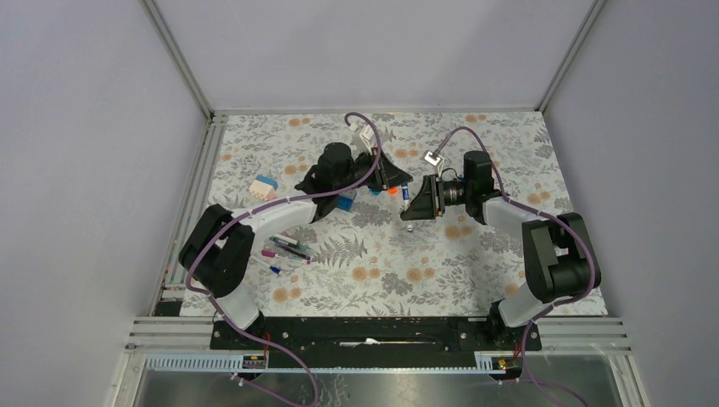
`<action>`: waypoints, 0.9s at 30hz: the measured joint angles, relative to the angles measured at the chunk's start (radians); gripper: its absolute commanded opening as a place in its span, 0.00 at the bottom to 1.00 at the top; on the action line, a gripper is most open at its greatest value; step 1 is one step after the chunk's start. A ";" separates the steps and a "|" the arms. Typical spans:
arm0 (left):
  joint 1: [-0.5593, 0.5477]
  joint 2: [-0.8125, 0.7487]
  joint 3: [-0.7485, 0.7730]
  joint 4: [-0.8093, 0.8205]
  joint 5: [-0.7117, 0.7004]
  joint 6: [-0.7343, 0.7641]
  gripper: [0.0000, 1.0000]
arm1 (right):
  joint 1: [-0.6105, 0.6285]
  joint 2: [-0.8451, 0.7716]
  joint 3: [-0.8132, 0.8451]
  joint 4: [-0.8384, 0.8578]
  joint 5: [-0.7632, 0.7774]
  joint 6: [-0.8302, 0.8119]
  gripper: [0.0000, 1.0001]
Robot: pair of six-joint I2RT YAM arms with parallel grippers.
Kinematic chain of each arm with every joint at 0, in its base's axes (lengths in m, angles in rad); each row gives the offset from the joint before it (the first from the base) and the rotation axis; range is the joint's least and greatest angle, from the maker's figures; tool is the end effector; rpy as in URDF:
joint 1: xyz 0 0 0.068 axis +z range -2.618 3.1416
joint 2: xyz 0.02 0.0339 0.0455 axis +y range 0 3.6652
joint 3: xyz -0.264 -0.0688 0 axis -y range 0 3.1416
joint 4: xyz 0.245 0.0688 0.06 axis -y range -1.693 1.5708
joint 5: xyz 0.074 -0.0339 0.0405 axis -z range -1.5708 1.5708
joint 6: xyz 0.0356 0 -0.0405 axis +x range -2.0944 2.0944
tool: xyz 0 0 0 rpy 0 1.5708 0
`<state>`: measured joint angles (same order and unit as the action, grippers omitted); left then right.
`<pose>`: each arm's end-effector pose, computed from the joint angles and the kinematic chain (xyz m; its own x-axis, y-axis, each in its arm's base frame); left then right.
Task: Open the pen caps
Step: Open the pen cap from the pen.
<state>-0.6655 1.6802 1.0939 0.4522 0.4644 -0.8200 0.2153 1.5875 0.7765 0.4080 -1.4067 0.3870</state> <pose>0.2977 -0.2540 0.2762 -0.7307 -0.2575 -0.6323 0.5379 0.3532 -0.7654 0.2954 0.1006 0.2099 -0.7026 -0.0905 -0.7058 -0.7087 -0.0001 0.7055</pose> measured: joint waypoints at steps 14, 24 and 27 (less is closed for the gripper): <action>-0.019 -0.003 -0.070 0.099 -0.008 -0.031 0.00 | -0.008 0.000 0.015 -0.031 0.032 0.010 0.11; -0.001 -0.016 -0.106 0.151 -0.030 -0.053 0.00 | -0.003 0.002 0.018 -0.028 0.033 0.007 0.00; 0.032 -0.041 -0.106 0.119 -0.018 -0.052 0.00 | 0.014 0.011 0.037 -0.002 0.054 0.011 0.00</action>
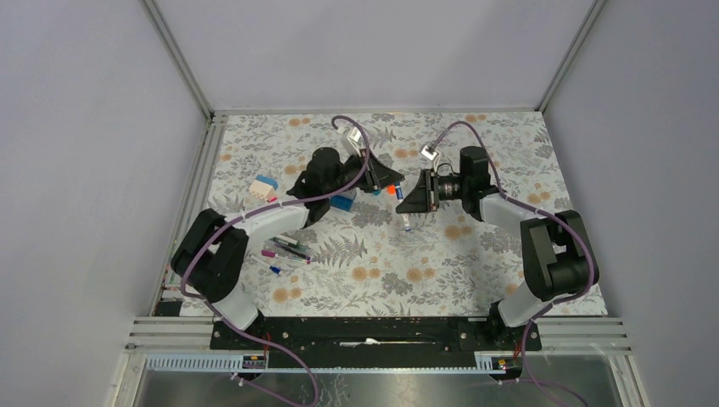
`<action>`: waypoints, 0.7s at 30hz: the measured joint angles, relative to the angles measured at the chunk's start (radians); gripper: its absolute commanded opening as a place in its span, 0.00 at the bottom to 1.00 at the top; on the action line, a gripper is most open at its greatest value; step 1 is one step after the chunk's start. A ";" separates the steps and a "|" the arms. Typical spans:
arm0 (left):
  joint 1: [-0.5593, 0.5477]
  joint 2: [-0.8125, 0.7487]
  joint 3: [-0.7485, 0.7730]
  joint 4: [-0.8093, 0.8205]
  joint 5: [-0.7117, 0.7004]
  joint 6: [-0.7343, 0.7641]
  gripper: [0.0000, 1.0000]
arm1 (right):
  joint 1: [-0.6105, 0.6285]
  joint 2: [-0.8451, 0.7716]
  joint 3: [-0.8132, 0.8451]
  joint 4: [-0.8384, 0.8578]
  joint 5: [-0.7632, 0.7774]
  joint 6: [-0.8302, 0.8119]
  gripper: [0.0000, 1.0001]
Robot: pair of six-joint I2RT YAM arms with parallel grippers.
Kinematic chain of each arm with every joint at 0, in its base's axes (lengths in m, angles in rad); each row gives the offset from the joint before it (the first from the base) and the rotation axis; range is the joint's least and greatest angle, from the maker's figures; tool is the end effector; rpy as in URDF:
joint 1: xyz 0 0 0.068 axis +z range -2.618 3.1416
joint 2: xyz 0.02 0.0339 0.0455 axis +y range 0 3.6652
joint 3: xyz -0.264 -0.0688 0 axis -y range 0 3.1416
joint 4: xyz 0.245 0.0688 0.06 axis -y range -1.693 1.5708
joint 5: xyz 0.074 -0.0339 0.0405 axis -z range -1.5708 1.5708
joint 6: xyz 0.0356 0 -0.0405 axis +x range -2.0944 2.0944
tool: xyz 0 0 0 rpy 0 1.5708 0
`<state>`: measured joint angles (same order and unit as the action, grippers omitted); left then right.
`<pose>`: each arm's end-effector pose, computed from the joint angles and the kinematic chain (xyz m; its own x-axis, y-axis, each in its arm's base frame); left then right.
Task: Open the pen caps
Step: Open the pen cap from the pen.
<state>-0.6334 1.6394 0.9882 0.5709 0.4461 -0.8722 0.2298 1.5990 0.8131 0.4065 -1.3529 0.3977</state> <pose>0.2932 -0.2344 0.2676 -0.7159 -0.3313 -0.6146 0.5168 0.3403 -0.7855 0.3026 0.1065 0.2162 -0.6936 -0.0763 -0.7163 -0.7199 0.0363 0.6931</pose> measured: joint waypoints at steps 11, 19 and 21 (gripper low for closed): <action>0.269 -0.118 0.105 0.053 -0.239 0.059 0.00 | 0.080 0.053 -0.010 -0.047 -0.010 0.005 0.00; 0.241 -0.184 0.104 0.051 -0.196 0.078 0.00 | 0.024 0.051 0.155 -0.521 0.169 -0.412 0.00; 0.241 -0.186 0.090 0.015 -0.153 0.079 0.00 | -0.032 0.033 0.191 -0.611 0.240 -0.516 0.00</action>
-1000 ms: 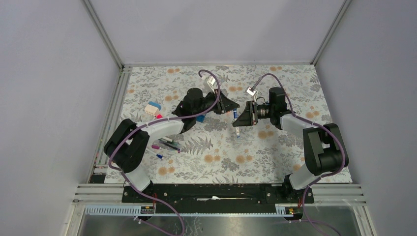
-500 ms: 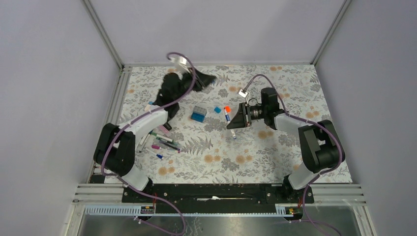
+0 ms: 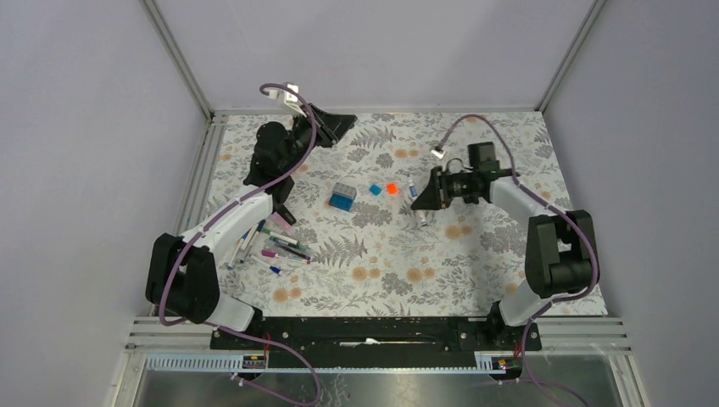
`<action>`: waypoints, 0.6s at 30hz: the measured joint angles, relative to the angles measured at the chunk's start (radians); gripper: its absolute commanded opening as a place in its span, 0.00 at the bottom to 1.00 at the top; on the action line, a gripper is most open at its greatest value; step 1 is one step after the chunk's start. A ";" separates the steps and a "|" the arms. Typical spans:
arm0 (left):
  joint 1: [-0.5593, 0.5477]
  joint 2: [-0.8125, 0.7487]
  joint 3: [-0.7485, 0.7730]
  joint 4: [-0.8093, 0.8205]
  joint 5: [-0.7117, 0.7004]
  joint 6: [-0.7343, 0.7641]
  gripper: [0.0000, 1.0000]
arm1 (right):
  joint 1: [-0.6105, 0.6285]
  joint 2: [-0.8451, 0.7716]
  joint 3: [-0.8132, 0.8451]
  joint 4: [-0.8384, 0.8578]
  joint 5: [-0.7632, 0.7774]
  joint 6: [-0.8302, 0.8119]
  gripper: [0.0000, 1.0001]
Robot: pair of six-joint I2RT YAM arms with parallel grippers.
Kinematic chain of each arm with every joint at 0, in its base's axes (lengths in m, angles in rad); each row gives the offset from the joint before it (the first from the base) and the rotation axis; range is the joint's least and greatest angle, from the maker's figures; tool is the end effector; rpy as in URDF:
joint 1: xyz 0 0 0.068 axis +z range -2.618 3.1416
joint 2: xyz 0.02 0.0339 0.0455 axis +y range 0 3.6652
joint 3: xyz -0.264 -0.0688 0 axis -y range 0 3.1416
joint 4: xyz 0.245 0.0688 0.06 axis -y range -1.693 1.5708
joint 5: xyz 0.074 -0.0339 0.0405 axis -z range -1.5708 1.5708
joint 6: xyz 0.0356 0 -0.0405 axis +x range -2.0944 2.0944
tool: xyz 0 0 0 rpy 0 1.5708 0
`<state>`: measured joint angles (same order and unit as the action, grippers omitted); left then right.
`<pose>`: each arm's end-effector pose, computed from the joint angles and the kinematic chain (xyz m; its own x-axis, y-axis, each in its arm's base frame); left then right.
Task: Open the pen caps
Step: Open the pen cap from the pen, then place the pen cap at the center of the board.
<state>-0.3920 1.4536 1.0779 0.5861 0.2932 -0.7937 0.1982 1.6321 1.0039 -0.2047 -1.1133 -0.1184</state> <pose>0.3147 -0.1412 0.3642 -0.3116 -0.6097 -0.7288 0.5772 0.4878 -0.6549 0.3173 0.0963 0.2152 -0.6402 -0.1818 -0.7464 -0.7596 0.2948 0.5797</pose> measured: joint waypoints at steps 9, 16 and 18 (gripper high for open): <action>-0.145 0.010 -0.080 -0.288 0.037 0.080 0.00 | -0.373 -0.050 0.005 -0.135 0.154 -0.148 0.01; -0.309 0.259 0.084 -0.497 -0.086 0.164 0.00 | -0.417 -0.059 0.001 -0.136 0.187 -0.151 0.01; -0.330 0.341 0.144 -0.542 -0.119 0.177 0.00 | -0.421 -0.059 0.001 -0.136 0.189 -0.151 0.01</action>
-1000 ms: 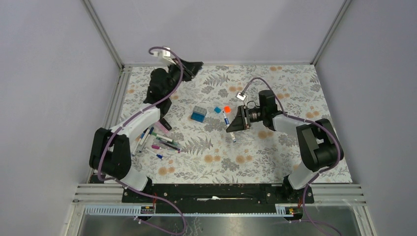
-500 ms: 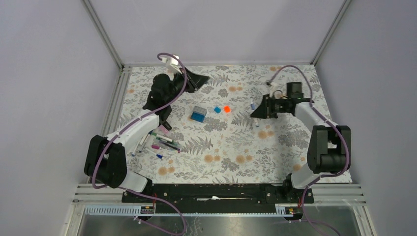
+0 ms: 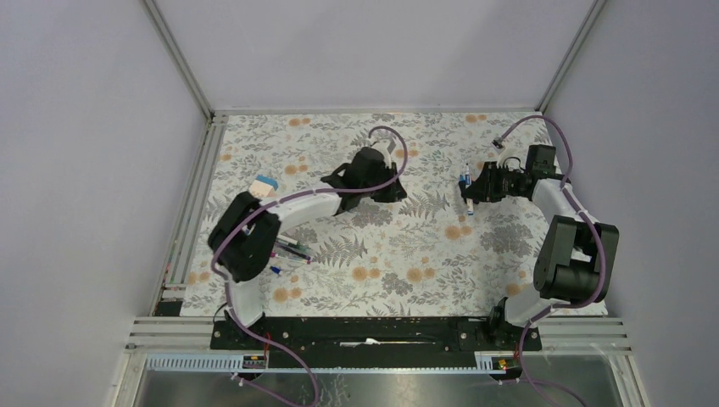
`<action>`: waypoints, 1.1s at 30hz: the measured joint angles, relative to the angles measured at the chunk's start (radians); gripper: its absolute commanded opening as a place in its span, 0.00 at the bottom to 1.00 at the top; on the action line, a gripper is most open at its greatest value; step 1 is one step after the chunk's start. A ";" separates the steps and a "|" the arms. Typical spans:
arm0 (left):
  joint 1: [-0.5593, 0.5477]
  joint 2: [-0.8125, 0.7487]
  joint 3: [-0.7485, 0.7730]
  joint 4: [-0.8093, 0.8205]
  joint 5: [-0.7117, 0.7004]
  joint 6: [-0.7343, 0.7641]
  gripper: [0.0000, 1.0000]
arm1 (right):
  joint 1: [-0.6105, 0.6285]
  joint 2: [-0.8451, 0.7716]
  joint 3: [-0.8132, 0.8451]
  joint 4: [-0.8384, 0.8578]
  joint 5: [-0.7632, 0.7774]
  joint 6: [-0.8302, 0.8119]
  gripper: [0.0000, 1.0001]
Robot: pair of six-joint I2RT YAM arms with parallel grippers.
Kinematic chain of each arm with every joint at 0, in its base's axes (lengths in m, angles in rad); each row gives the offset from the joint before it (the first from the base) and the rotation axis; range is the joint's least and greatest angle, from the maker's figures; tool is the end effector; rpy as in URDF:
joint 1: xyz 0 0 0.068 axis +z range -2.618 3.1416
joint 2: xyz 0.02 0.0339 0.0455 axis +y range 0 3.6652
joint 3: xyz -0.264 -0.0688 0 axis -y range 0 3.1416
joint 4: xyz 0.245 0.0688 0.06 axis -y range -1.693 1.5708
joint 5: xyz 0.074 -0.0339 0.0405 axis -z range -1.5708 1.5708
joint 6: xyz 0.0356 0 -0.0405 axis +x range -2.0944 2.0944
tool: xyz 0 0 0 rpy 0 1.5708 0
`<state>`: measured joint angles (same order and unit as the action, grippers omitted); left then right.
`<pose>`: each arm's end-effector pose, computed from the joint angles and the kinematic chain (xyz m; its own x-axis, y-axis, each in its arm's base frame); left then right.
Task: Open the pen caps
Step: Place the pen cap at the center of the board.
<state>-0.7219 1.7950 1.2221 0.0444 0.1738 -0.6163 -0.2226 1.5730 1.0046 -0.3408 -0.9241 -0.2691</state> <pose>0.3046 -0.2764 0.2335 -0.7498 -0.0984 -0.6543 0.4038 0.7153 -0.5703 0.3164 -0.0425 0.2209 -0.6501 -0.0171 -0.7597 -0.5374 0.7172 0.4437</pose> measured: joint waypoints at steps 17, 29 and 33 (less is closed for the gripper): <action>-0.065 0.436 0.505 -0.261 -0.261 0.178 0.14 | -0.007 0.000 0.000 -0.007 0.000 -0.005 0.01; -0.064 0.518 0.603 -0.346 -0.344 0.236 0.35 | -0.015 0.000 0.000 -0.009 -0.001 -0.005 0.02; -0.064 0.518 0.607 -0.359 -0.362 0.251 0.38 | -0.017 0.000 0.000 -0.009 -0.001 -0.005 0.02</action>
<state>-0.7856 2.3131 1.8290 -0.3141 -0.1879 -0.3653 -0.2394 1.5726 1.0042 -0.3496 -0.9249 -0.2737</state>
